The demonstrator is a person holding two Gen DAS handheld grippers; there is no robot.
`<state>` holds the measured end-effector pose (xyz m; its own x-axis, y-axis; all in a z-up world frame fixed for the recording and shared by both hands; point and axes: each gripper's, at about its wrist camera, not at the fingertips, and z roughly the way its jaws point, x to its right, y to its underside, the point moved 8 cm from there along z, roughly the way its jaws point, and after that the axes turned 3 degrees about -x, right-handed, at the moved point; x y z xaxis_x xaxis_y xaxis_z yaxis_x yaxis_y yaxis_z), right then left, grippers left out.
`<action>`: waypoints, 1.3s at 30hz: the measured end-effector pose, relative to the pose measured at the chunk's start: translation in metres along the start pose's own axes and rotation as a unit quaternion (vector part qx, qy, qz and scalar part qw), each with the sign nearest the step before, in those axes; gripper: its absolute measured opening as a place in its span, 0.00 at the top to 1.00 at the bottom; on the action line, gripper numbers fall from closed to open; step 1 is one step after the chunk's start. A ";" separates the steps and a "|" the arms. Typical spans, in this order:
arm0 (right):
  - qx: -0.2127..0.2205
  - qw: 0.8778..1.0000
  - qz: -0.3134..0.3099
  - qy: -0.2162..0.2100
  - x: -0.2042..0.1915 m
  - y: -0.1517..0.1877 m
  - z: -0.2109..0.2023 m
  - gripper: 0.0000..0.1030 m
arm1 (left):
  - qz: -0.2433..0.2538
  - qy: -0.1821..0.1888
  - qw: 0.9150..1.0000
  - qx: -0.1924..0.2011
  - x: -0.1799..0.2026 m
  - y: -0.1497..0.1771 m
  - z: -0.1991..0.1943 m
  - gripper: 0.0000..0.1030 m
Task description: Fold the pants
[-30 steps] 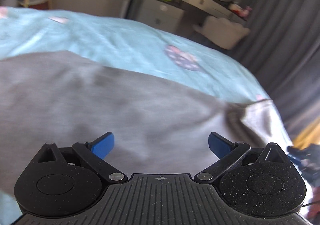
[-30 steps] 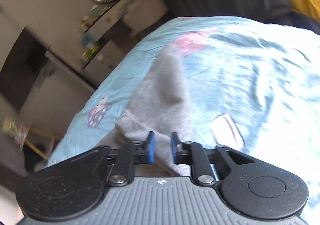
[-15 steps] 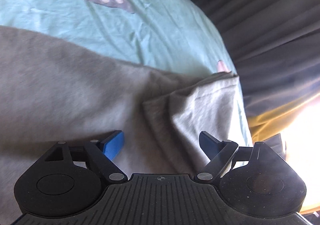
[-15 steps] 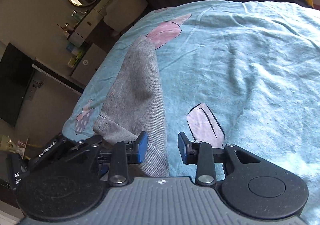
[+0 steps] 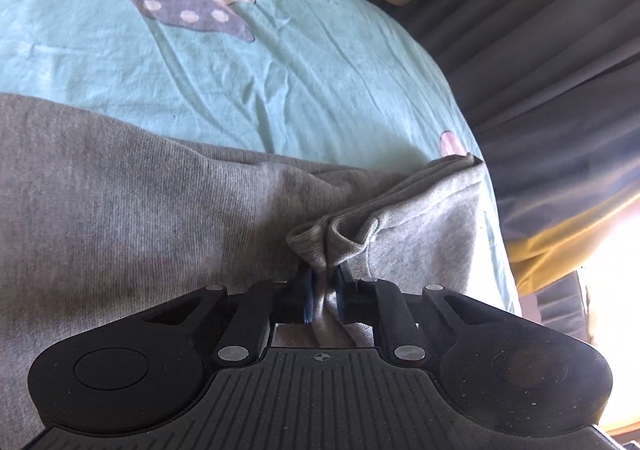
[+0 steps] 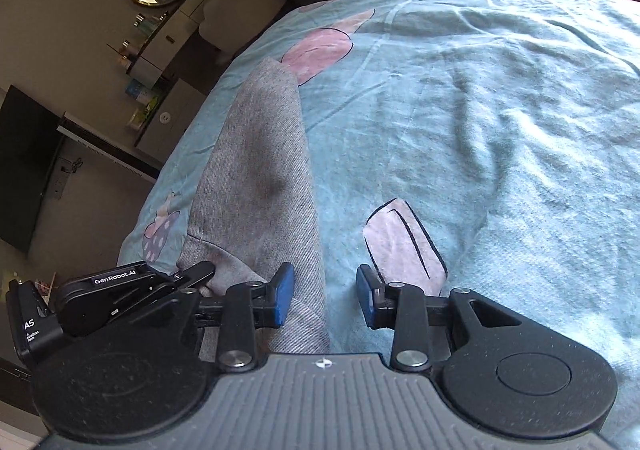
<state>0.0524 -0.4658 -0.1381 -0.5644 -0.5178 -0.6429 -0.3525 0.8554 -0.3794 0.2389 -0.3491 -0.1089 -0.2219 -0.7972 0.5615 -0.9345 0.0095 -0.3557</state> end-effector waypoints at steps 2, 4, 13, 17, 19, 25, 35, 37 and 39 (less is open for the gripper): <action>0.002 1.000 -0.003 0.002 -0.001 -0.001 -0.001 0.67 | 0.011 -0.003 1.000 0.015 0.004 0.001 -0.012 0.88; 0.006 1.000 -0.007 0.003 -0.002 -0.001 -0.003 0.67 | 0.021 -0.001 0.999 0.030 0.008 0.002 -0.025 0.89; 0.001 0.999 -0.041 -0.003 -0.015 0.003 -0.010 0.64 | 0.042 -0.047 0.989 0.136 -0.026 0.031 -0.143 0.90; -0.010 0.997 -0.076 -0.016 -0.030 0.009 -0.009 0.59 | 0.073 -0.120 0.982 0.126 -0.069 0.070 -0.178 0.87; -0.023 0.995 -0.100 -0.017 -0.039 0.014 -0.006 0.57 | 0.082 -0.145 0.980 0.111 -0.089 0.085 -0.183 0.82; -0.045 0.983 -0.179 -0.021 -0.067 0.033 -0.005 0.54 | 0.024 -0.135 0.978 0.157 -0.115 0.060 -0.199 0.38; -0.123 0.981 -0.128 -0.072 -0.075 0.079 -0.027 0.37 | -0.009 -0.063 0.997 0.045 -0.124 0.036 -0.123 0.42; -0.140 0.981 -0.112 -0.081 -0.078 0.082 -0.029 0.37 | 0.018 -0.068 0.997 0.042 -0.121 0.039 -0.122 0.45; -0.154 0.978 -0.090 -0.108 -0.084 0.085 -0.031 0.37 | 0.012 -0.074 0.996 0.038 -0.125 0.039 -0.125 0.62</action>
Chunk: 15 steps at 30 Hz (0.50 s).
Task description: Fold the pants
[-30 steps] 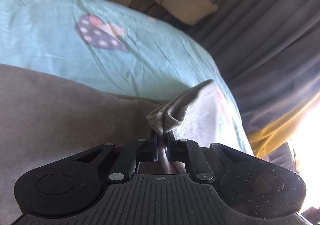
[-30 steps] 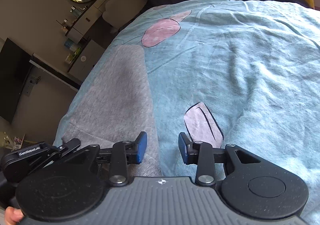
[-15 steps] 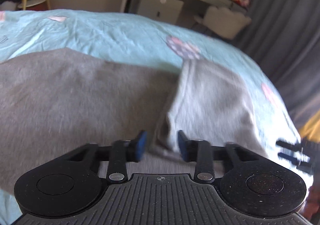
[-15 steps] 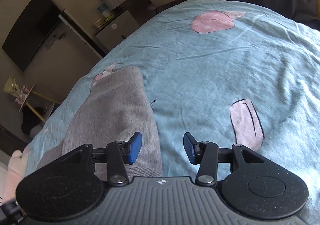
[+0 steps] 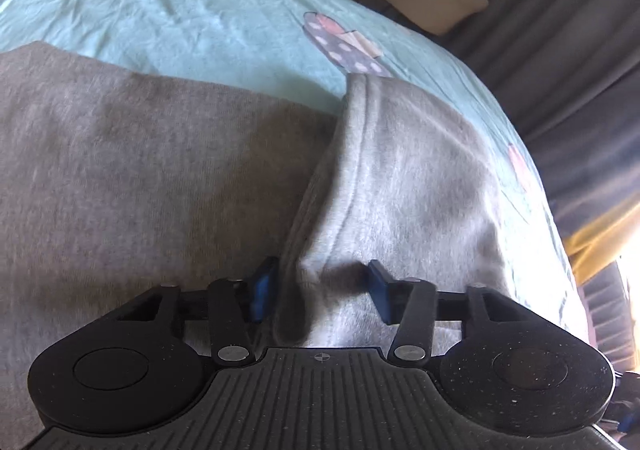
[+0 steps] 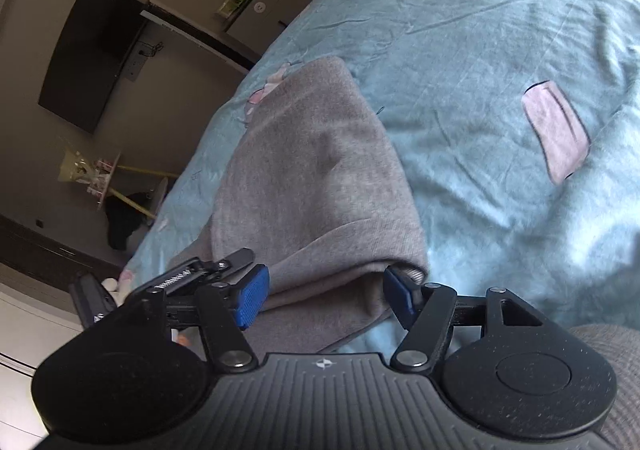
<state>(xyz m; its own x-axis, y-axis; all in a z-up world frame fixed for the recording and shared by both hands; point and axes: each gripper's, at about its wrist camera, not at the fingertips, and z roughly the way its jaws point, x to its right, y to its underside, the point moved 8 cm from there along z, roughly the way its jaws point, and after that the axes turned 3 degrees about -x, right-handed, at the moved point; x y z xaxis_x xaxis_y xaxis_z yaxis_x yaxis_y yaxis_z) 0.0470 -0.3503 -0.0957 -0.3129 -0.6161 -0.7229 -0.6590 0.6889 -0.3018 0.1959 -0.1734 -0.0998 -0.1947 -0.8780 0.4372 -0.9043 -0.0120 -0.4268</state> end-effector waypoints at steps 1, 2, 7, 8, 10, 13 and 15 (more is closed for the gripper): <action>-0.005 1.000 0.006 -0.007 -0.002 0.002 0.004 0.37 | -0.009 0.004 1.000 -0.003 -0.002 0.000 -0.001 0.65; -0.011 1.000 0.008 -0.007 -0.003 0.003 0.009 0.37 | -0.018 0.011 1.000 -0.004 -0.004 0.000 -0.002 0.71; 0.013 0.997 0.076 0.015 0.016 -0.006 0.034 0.52 | -0.030 0.015 0.999 0.011 -0.004 0.003 -0.014 0.82; 0.033 0.994 0.102 0.007 0.020 -0.012 0.031 0.53 | -0.025 0.014 0.999 0.017 -0.002 0.004 -0.017 0.83; 0.060 0.989 0.136 0.009 0.028 -0.018 0.028 0.66 | -0.026 0.017 0.999 0.024 0.001 0.006 -0.024 0.84; 0.060 0.986 0.152 0.042 0.039 -0.016 0.029 0.85 | -0.025 0.023 0.999 0.033 0.007 0.008 -0.036 0.85; 0.064 0.987 0.142 0.047 0.036 -0.016 0.025 0.86 | -0.019 0.024 0.999 0.038 0.012 0.010 -0.045 0.85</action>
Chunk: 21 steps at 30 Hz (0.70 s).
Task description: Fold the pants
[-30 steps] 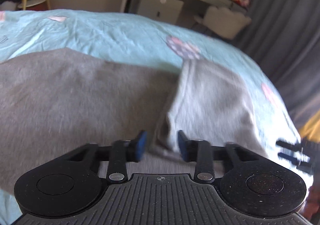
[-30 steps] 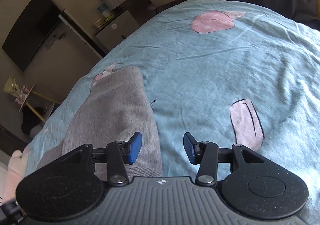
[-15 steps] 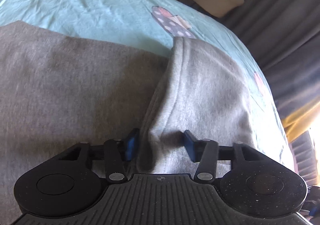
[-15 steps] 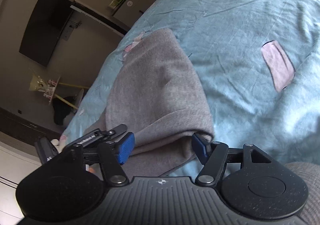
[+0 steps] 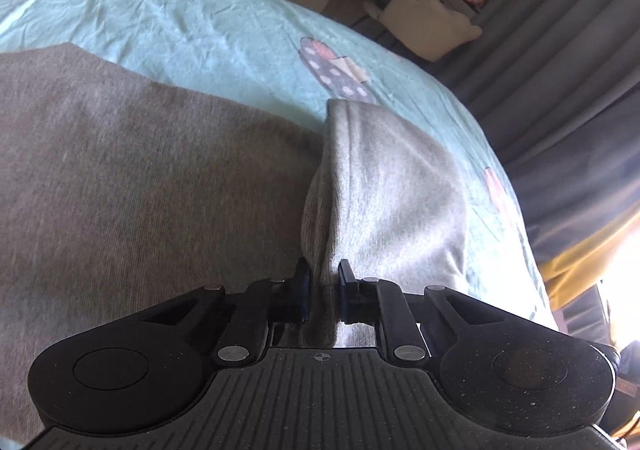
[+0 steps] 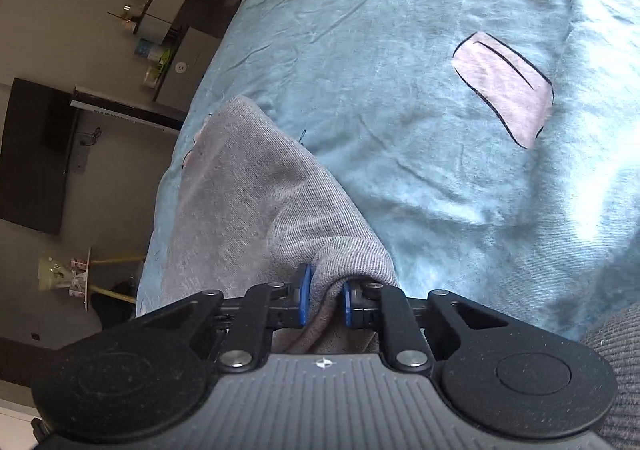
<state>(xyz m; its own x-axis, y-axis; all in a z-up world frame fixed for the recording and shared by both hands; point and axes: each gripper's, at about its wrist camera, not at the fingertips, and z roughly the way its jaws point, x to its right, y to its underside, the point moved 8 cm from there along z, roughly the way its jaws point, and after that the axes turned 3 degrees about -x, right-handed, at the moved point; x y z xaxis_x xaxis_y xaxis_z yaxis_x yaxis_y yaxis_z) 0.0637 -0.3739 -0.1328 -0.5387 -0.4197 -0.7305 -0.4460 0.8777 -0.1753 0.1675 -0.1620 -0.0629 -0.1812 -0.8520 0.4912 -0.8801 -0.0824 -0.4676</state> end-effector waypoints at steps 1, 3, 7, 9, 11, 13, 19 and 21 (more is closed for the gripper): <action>0.001 1.000 -0.012 0.006 -0.002 0.001 -0.003 0.86 | 0.007 0.000 1.000 0.004 0.002 0.001 -0.006 0.85; 0.006 0.999 -0.045 0.016 -0.008 0.005 -0.009 0.86 | 0.018 0.000 1.000 0.010 0.004 0.006 -0.019 0.85; 0.004 0.994 -0.100 0.033 -0.013 0.014 -0.019 0.86 | 0.027 -0.010 1.000 0.001 -0.001 0.027 -0.036 0.85; -0.008 0.993 -0.113 0.045 -0.009 0.016 -0.017 0.86 | 0.035 -0.032 0.999 -0.009 -0.011 0.039 -0.034 0.85; -0.013 0.992 -0.114 0.056 -0.006 0.016 -0.014 0.85 | 0.044 -0.048 0.998 -0.017 -0.020 0.045 -0.029 0.82; -0.011 0.992 -0.112 0.061 -0.007 0.015 -0.011 0.85 | 0.027 -0.061 0.998 -0.003 -0.027 0.039 -0.028 0.71; -0.008 0.993 -0.107 0.048 -0.005 0.017 -0.012 0.84 | -0.017 -0.029 0.999 0.008 -0.035 -0.002 -0.001 0.43; -0.010 0.994 -0.100 0.043 -0.003 0.017 -0.013 0.83 | -0.045 -0.006 0.999 -0.019 -0.036 -0.010 0.022 0.43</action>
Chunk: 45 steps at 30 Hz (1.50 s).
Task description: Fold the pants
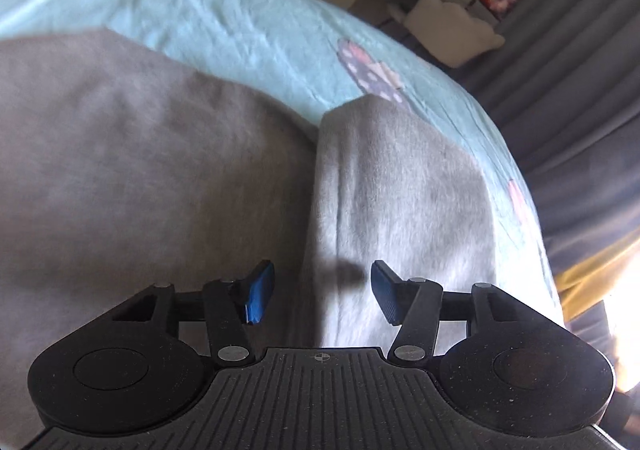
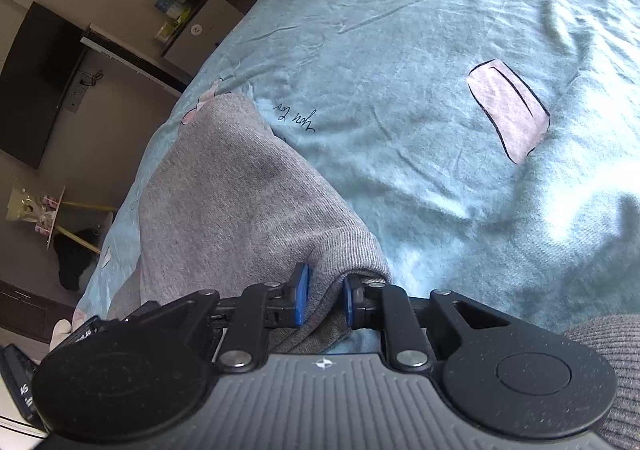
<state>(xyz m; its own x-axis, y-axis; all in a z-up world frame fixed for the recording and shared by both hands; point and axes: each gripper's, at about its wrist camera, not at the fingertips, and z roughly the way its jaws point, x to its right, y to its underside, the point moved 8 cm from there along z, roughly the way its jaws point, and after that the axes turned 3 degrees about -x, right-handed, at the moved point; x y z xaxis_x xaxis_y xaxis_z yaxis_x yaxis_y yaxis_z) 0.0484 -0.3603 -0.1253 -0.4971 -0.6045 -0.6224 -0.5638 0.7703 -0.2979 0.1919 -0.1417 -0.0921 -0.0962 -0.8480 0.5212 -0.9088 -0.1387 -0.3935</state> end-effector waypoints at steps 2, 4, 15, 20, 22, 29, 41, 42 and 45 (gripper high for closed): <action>0.001 1.000 -0.001 -0.002 0.000 0.001 0.000 0.83 | -0.029 0.016 0.999 -0.010 0.000 -0.006 0.015 0.45; 0.002 1.000 -0.005 -0.003 0.000 0.002 0.000 0.82 | -0.035 0.029 0.999 -0.015 0.007 -0.011 0.021 0.62; -0.019 0.999 -0.010 -0.036 -0.007 0.006 0.002 0.76 | 0.202 -0.056 0.967 0.148 0.061 0.017 -0.066 0.75; -0.064 0.996 -0.055 -0.042 -0.023 0.015 0.003 0.51 | 0.125 -0.100 0.984 0.079 -0.007 0.036 -0.036 0.62; -0.078 0.991 -0.090 -0.055 -0.035 0.024 -0.007 0.45 | 0.063 -0.064 0.993 0.073 -0.023 0.036 -0.035 0.55; 0.025 0.961 -0.274 -0.017 -0.063 0.016 -0.046 0.52 | -0.005 0.006 0.999 0.044 -0.029 0.027 -0.025 0.30; 0.030 0.950 -0.307 0.036 -0.082 0.005 0.037 0.74 | 0.027 -0.056 0.997 0.040 -0.019 0.026 -0.016 0.64; 0.024 0.951 -0.306 0.047 -0.079 0.005 0.043 0.74 | 0.023 -0.053 0.998 0.041 -0.020 0.025 -0.016 0.68; 0.028 0.952 -0.300 0.046 -0.079 0.004 0.045 0.73 | 0.011 -0.045 0.998 0.039 -0.021 0.024 -0.017 0.73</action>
<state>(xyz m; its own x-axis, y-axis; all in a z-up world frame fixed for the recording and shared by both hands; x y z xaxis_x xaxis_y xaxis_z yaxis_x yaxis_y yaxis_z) 0.1159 -0.3004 -0.1098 -0.1536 -0.9527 -0.2622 -0.7299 0.2883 -0.6198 0.1649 -0.1189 -0.0996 -0.0750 -0.8934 0.4430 -0.8723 -0.1565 -0.4632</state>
